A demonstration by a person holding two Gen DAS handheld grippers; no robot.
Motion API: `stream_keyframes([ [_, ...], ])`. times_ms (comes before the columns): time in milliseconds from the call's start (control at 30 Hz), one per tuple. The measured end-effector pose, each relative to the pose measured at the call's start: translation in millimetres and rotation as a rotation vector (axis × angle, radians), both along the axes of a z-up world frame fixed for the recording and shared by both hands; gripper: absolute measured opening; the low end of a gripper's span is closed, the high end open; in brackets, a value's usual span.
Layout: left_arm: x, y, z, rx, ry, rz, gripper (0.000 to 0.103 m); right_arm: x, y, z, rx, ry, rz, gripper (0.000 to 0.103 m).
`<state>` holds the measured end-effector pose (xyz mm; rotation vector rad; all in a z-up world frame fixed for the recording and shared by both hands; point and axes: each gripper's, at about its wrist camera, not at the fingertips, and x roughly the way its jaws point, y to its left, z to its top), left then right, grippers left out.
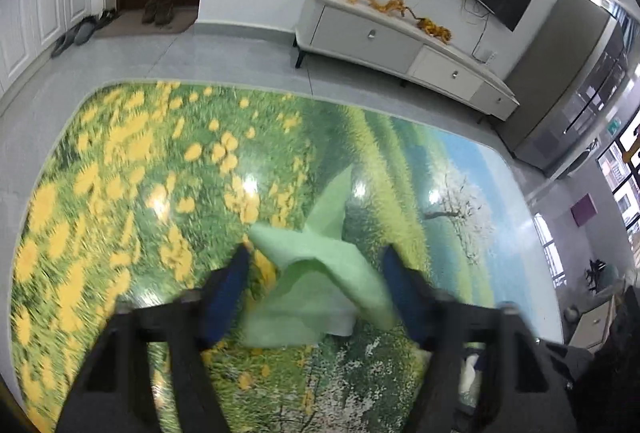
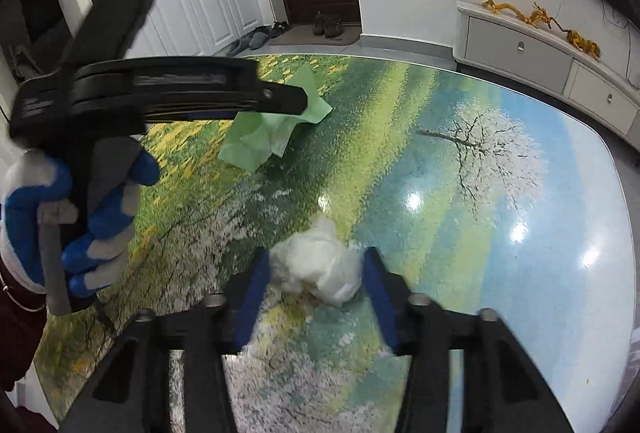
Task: Collect trash
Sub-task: 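Grasp the green paper with the left tool while the right tool grasps a white tissue, then carry both items over the trash bin and open both tools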
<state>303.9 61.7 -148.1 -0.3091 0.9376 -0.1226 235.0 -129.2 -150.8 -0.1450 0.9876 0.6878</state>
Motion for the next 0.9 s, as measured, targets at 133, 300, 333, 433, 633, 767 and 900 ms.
stream_keyframes([
  [133, -12, 3, 1, -0.017, -0.036, 0.005, 0.037, -15, -11, 0, 0.008, -0.005, 0.011, 0.020],
  [300, -40, 0, 16, 0.010, -0.094, -0.016, 0.035, -35, -34, 8, 0.053, -0.009, -0.003, 0.018],
  [333, -48, -2, 21, 0.019, -0.111, -0.027, 0.035, -38, -41, 12, 0.065, -0.011, -0.011, 0.018],
  [433, -74, -12, 36, 0.034, -0.153, -0.067, 0.035, -52, -62, 26, 0.095, -0.031, -0.042, 0.018],
  [633, -113, -41, 69, 0.039, -0.225, -0.158, 0.035, -84, -121, 60, 0.158, -0.095, -0.159, 0.018],
  [767, -130, -84, 93, 0.038, -0.267, -0.264, 0.035, -106, -178, 77, 0.167, -0.143, -0.285, 0.018],
  [900, -139, -140, 109, 0.038, -0.294, -0.389, 0.035, -124, -244, 79, 0.171, -0.164, -0.433, 0.018],
])
